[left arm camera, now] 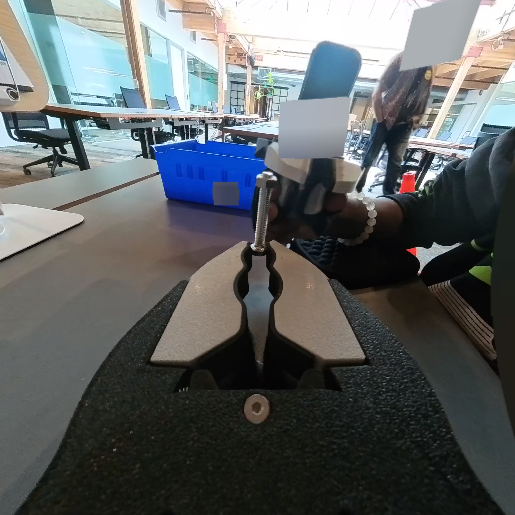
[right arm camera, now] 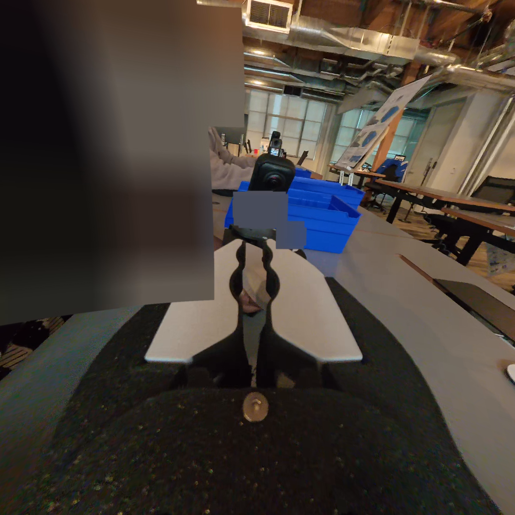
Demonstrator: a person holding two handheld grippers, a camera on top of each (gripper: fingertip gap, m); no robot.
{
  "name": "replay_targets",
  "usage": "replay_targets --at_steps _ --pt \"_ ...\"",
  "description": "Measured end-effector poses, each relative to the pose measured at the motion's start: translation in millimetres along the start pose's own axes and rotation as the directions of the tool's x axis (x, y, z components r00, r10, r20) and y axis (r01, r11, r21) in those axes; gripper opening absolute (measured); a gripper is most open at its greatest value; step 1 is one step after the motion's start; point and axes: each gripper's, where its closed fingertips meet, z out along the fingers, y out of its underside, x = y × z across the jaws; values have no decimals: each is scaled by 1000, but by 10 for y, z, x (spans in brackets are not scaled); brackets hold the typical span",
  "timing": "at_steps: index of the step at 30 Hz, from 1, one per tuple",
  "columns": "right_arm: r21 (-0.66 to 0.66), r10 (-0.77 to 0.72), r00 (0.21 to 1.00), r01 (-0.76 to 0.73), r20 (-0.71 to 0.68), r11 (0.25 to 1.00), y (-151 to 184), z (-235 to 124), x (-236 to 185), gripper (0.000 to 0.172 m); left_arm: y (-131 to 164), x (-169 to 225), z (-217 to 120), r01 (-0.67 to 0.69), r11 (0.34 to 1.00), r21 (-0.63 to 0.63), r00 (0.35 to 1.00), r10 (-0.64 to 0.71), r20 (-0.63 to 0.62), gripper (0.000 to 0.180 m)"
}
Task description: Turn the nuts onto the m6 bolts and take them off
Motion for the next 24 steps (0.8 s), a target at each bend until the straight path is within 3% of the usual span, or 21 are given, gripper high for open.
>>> replay_targets --at_steps 1,4,6,8,10,11,13,14,16,18,20,22,24 --pt "-5 6 1000 -6 -8 1000 9 4 18 14 2 3 2 -2 1000 -2 1000 2 -1 9" --pt "-8 34 998 -35 -61 999 38 43 108 53 4 8 5 -5 1000 -3 1000 5 -3 9" --pt "-27 49 998 -50 -34 998 70 71 73 60 4 7 4 -4 1000 -4 1000 4 -3 9" --pt "-34 38 999 -38 -24 999 72 73 47 49 4 4 4 -3 1000 -2 1000 3 -1 9" --pt "-29 -1 1000 1 1 1000 49 32 -3 15 0 -1 1 -1 1000 0 1000 1 1 9" --pt "-16 -4 1000 4 11 1000 26 15 -19 10 -2 -3 1 2 1000 1 1000 -2 1 9" --pt "-10 9 1000 -9 -3 1000 14 2 12 11 1 1 2 -2 1000 -1 1000 2 0 9" --pt "-7 17 999 -17 -27 1000 14 3 54 19 3 4 5 -4 1000 -2 1000 4 0 9" --pt "6 27 997 -27 -72 1000 14 23 124 50 4 5 5 -4 1000 -4 1000 4 -1 9" --pt "-8 35 998 -35 -51 999 35 52 95 59 5 5 5 -3 1000 -3 1000 3 -1 9" --pt "-24 28 999 -29 -27 999 53 64 49 50 4 2 6 -2 1000 -3 1000 2 1 9" --pt "-31 1 1000 0 2 1000 44 34 -5 17 1 -3 3 1 1000 -1 1000 -1 3 9" --pt "-19 1 1000 -1 -3 1000 22 11 3 12 1 -4 3 3 1000 0 1000 -3 2 9"
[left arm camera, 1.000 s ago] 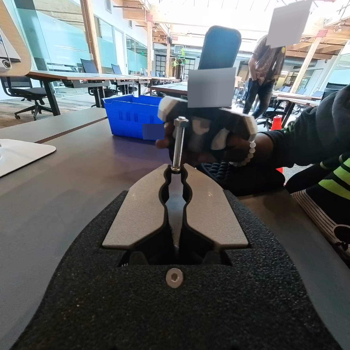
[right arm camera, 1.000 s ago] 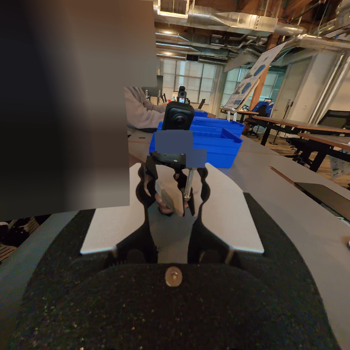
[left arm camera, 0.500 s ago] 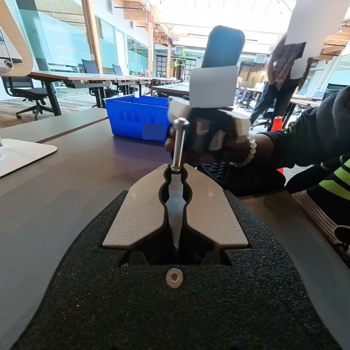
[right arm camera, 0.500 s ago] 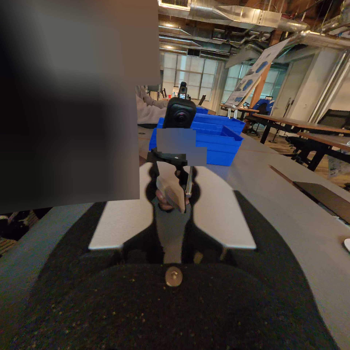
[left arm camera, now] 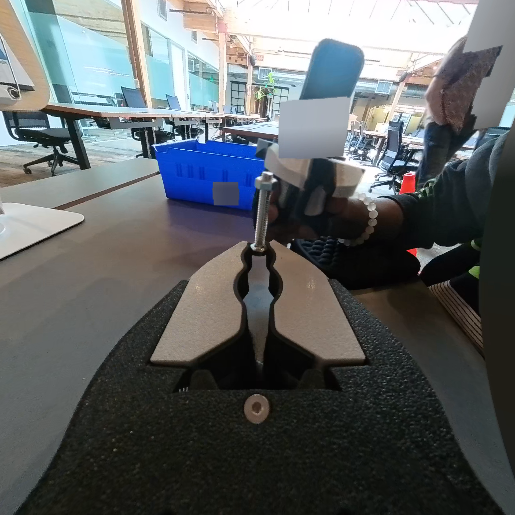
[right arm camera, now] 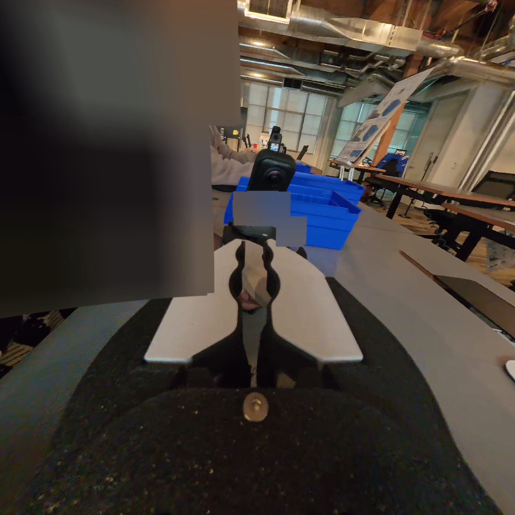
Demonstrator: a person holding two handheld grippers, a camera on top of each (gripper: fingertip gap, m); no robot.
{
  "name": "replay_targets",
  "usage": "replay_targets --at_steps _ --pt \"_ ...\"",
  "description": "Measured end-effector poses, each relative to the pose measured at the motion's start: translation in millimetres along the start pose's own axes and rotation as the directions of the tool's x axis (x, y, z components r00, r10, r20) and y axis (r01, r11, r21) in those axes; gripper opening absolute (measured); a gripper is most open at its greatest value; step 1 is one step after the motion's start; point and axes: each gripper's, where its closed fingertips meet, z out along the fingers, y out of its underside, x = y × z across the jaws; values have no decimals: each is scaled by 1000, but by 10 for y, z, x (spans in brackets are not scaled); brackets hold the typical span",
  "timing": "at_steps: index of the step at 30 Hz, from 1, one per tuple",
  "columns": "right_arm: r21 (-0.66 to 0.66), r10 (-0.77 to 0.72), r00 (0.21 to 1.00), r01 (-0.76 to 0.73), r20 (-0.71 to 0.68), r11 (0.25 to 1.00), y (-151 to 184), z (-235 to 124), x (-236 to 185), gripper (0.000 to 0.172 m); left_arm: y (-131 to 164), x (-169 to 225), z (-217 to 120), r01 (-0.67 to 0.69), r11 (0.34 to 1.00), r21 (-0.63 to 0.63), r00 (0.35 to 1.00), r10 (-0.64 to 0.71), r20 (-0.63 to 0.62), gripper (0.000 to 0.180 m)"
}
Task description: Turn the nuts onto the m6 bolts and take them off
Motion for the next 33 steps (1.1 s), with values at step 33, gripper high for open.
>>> replay_targets --at_steps 33 --pt "-12 -13 1000 13 -15 1000 30 26 3 22 0 8 -2 -1 1000 0 1000 1 0 9"
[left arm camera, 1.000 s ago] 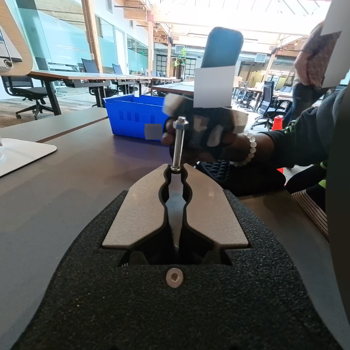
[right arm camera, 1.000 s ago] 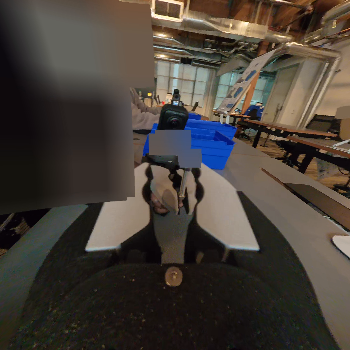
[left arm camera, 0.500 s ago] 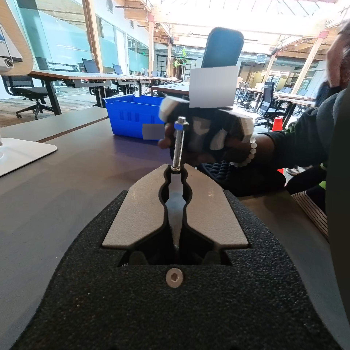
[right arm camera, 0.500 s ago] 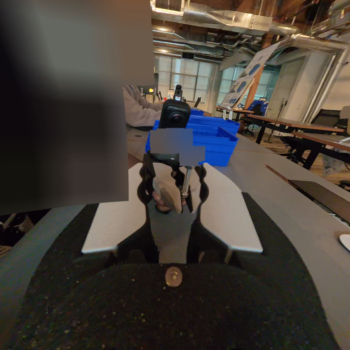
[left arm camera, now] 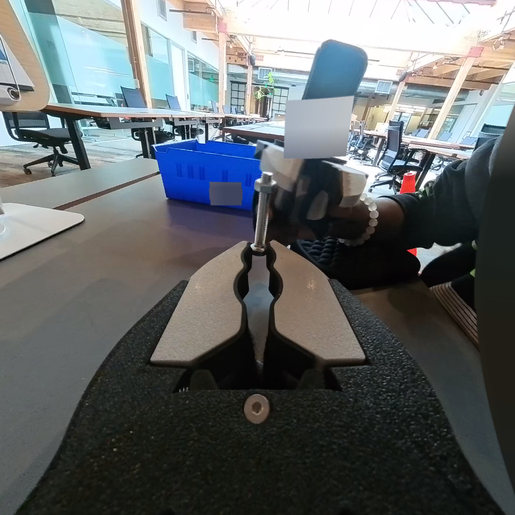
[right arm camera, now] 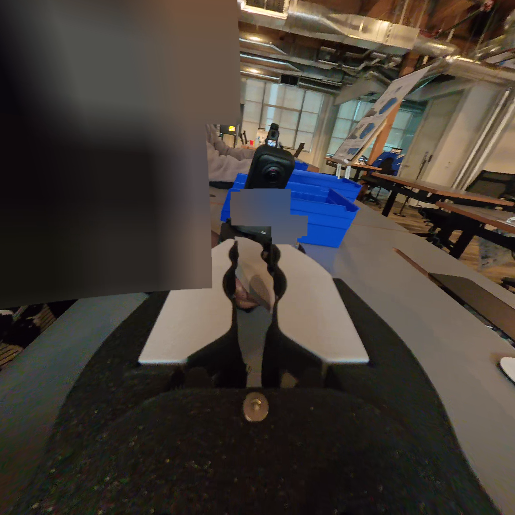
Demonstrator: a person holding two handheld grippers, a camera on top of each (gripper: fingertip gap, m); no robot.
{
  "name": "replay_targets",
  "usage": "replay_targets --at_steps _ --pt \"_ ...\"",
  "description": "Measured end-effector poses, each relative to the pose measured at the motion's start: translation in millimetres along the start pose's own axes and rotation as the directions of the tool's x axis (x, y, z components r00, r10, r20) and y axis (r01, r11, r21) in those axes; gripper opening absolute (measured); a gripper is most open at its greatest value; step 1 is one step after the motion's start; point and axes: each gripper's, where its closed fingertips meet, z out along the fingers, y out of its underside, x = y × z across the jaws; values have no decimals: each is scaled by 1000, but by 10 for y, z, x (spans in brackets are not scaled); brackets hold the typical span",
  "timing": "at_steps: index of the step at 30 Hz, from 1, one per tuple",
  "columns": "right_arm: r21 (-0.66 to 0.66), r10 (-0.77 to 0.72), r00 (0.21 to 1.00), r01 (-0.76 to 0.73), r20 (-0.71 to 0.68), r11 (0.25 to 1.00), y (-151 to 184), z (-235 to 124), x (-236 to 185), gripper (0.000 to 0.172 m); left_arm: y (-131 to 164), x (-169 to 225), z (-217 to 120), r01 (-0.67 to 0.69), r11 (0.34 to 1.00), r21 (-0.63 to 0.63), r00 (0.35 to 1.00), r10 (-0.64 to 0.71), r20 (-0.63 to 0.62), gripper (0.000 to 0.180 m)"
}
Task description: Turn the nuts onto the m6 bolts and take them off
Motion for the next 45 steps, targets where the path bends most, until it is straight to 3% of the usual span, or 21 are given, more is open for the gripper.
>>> replay_targets --at_steps 3,4,6,8,9,11,14,17,19,20,21,22,25,28,32,35,36,38,42,45 --pt "8 31 999 -31 -41 999 7 17 70 55 3 5 2 -4 1000 -3 1000 4 -1 9" --pt "-1 39 998 -39 -39 999 22 26 69 59 3 5 3 -5 1000 -3 1000 5 0 9" --pt "-16 31 999 -32 -16 999 39 28 33 48 2 3 1 -4 1000 -2 1000 4 1 9" --pt "-5 6 1000 -6 23 1000 18 3 -28 19 1 1 0 0 1000 -1 1000 0 0 9" --pt "2 1 1000 -1 21 1000 4 -8 -27 17 0 1 0 2 1000 -1 1000 -2 -2 9" --pt "13 6 1000 -6 -8 1000 -11 -24 22 22 0 2 0 3 1000 -1 1000 -3 -3 9" --pt "24 27 998 -25 -52 999 -17 -17 98 48 0 4 -1 2 1000 -1 1000 -2 -4 9" --pt "2 51 999 -51 -15 999 23 24 45 61 2 3 0 1 1000 -2 1000 -1 -3 9" --pt "-18 47 999 -47 -4 999 49 41 17 53 0 1 -2 2 1000 0 1000 -2 -1 9" --pt "-19 33 999 -33 -7 999 43 31 13 43 -1 -1 -2 1 1000 1 1000 -1 2 9" --pt "-14 14 1000 -13 25 1000 28 12 -39 23 -2 0 -2 0 1000 1 1000 0 3 9" --pt "-4 7 999 -7 36 1000 9 0 -60 16 0 0 -2 -1 1000 0 1000 1 3 9" --pt "4 4 1000 -4 -17 1000 -2 -13 26 28 -1 0 -2 1 1000 0 1000 -1 2 9" --pt "17 35 997 -34 -64 999 0 -6 115 62 0 3 -1 5 1000 -1 1000 -5 -3 9" --pt "0 33 999 -33 -27 999 27 22 50 56 1 2 -1 6 1000 -1 1000 -6 -3 9" --pt "-8 -11 1000 11 22 1000 14 5 -46 19 -3 -6 -3 9 1000 1 1000 -9 2 9" --pt "-5 -17 1000 17 22 1000 6 -1 -50 16 -3 -7 -5 10 1000 2 1000 -10 2 9" --pt "-4 -10 1000 10 -3 1000 5 -8 -11 20 -3 -2 -3 6 1000 1 1000 -6 1 9" --pt "2 18 998 -18 -61 1000 19 13 88 61 -3 0 -3 5 1000 0 1000 -5 0 9" --pt "-13 16 999 -16 -31 1000 41 25 40 50 1 1 1 5 1000 -3 1000 -5 0 9"
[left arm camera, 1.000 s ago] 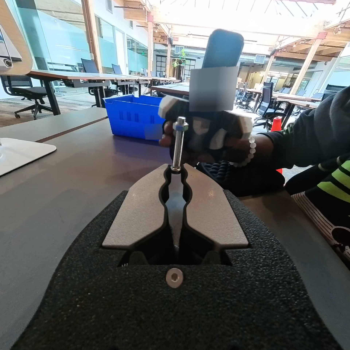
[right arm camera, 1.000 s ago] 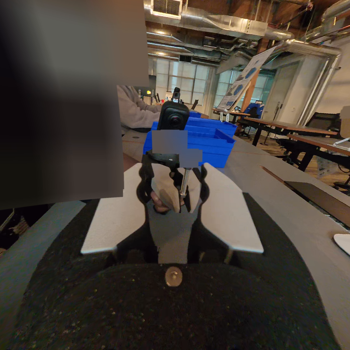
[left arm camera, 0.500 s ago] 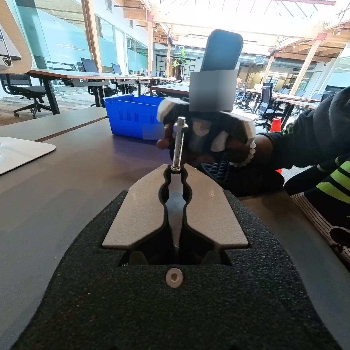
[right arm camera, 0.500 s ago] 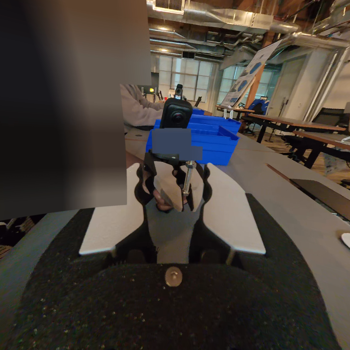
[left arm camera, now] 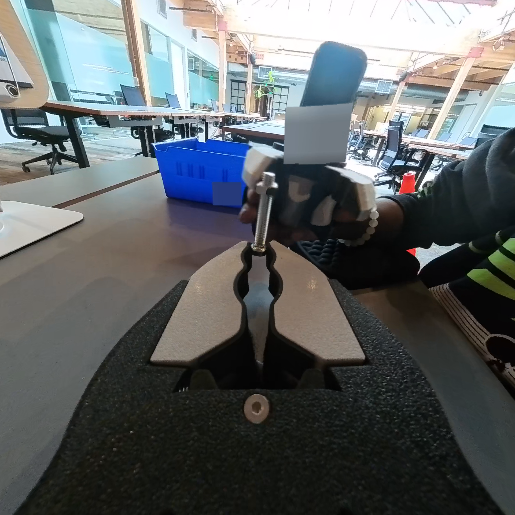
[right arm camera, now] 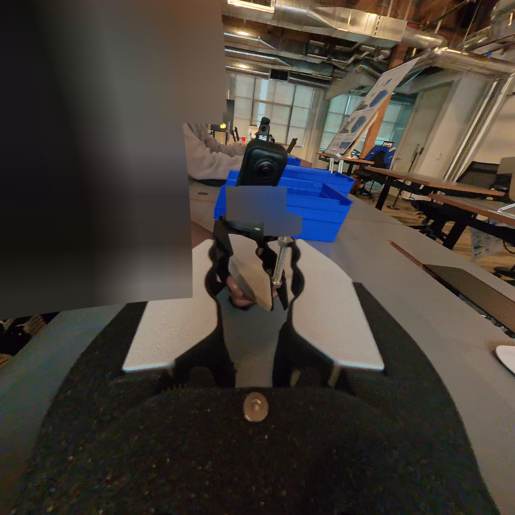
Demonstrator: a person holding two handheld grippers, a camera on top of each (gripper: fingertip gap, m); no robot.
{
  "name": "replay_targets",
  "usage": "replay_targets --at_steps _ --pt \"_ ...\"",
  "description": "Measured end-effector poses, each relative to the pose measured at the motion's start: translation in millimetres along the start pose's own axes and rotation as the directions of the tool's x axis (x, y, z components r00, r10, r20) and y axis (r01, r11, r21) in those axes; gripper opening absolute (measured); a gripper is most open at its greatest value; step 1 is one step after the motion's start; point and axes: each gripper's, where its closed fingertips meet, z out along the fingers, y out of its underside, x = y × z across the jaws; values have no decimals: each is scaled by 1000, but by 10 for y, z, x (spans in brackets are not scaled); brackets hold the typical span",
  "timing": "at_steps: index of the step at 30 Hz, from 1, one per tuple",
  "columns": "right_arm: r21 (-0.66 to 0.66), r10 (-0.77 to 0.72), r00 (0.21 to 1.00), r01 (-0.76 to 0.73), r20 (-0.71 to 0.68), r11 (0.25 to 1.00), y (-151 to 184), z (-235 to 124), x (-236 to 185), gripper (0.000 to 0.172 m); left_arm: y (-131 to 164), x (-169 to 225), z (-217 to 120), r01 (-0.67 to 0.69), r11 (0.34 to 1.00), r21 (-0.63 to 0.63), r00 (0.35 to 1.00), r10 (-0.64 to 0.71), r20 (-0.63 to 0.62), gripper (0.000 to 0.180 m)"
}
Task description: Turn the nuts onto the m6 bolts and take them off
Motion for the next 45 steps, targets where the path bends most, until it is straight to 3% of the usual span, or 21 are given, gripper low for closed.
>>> replay_targets --at_steps 2,3,5,9,11,13,15,19,25,26,28,29,31,34,37,39,40,41,43,45 --pt "6 -33 998 33 48 999 -18 -26 -81 17 -3 -2 -3 5 1000 3 1000 -5 -3 9" --pt "15 -37 998 37 49 999 -33 -34 -88 15 -3 -2 -3 7 1000 3 1000 -7 -5 9" --pt "19 -33 999 32 23 999 -47 -38 -48 19 -2 2 -3 3 1000 2 1000 -3 -5 9" --pt "13 3 1000 -2 -21 1000 -21 -12 30 58 -1 1 -2 0 1000 1 1000 0 -1 9" --pt "-3 11 1000 -11 8 1000 6 0 -17 48 1 1 -2 -1 1000 0 1000 1 0 9" --pt "4 -35 998 35 54 999 -13 -22 -105 14 -2 -4 -3 0 1000 2 1000 0 4 9" --pt "0 -42 999 42 25 999 -17 -29 -68 16 -1 -3 -4 -1 1000 2 1000 1 3 9" --pt "17 2 999 -2 -36 1000 -17 -27 56 53 0 0 -3 1 1000 1 1000 -1 -1 9" --pt "4 -7 1000 7 -11 1000 0 -3 4 52 1 -2 -4 1 1000 0 1000 -1 -1 9" --pt "2 -9 1000 9 -1 1000 -1 -2 -15 47 1 -5 -4 3 1000 1 1000 -3 0 9" --pt "-1 -39 997 39 64 999 -8 -17 -123 13 -2 -13 -7 8 1000 3 1000 -8 3 9" --pt "-1 -49 997 49 64 999 -14 -17 -135 12 -3 -14 -7 7 1000 4 1000 -7 4 9" --pt "-5 -60 997 60 39 998 -15 -13 -108 16 1 -8 -5 1 1000 1 1000 -1 4 9" --pt "5 -53 997 54 -46 999 -23 -13 24 45 1 -7 -5 1 1000 1 1000 -1 2 9" --pt "-7 -6 999 6 -41 1000 15 2 44 61 2 -5 -3 2 1000 -1 1000 -2 -1 9" --pt "-12 -14 1000 14 -7 1000 24 4 -10 44 4 -5 -3 1 1000 -2 1000 -1 -1 9" --pt "-10 -41 999 41 31 999 15 -6 -76 22 2 -8 -5 2 1000 -1 1000 -2 1 9" --pt "-9 -64 996 65 61 998 4 -14 -131 11 2 -10 -6 2 1000 0 1000 -2 3 9" --pt "-12 -81 996 81 29 997 -13 -16 -97 13 2 -10 -6 1 1000 1 1000 -1 3 9" --pt "6 -77 997 77 -33 997 -43 -26 -6 31 2 -7 -5 -1 1000 0 1000 1 3 9"
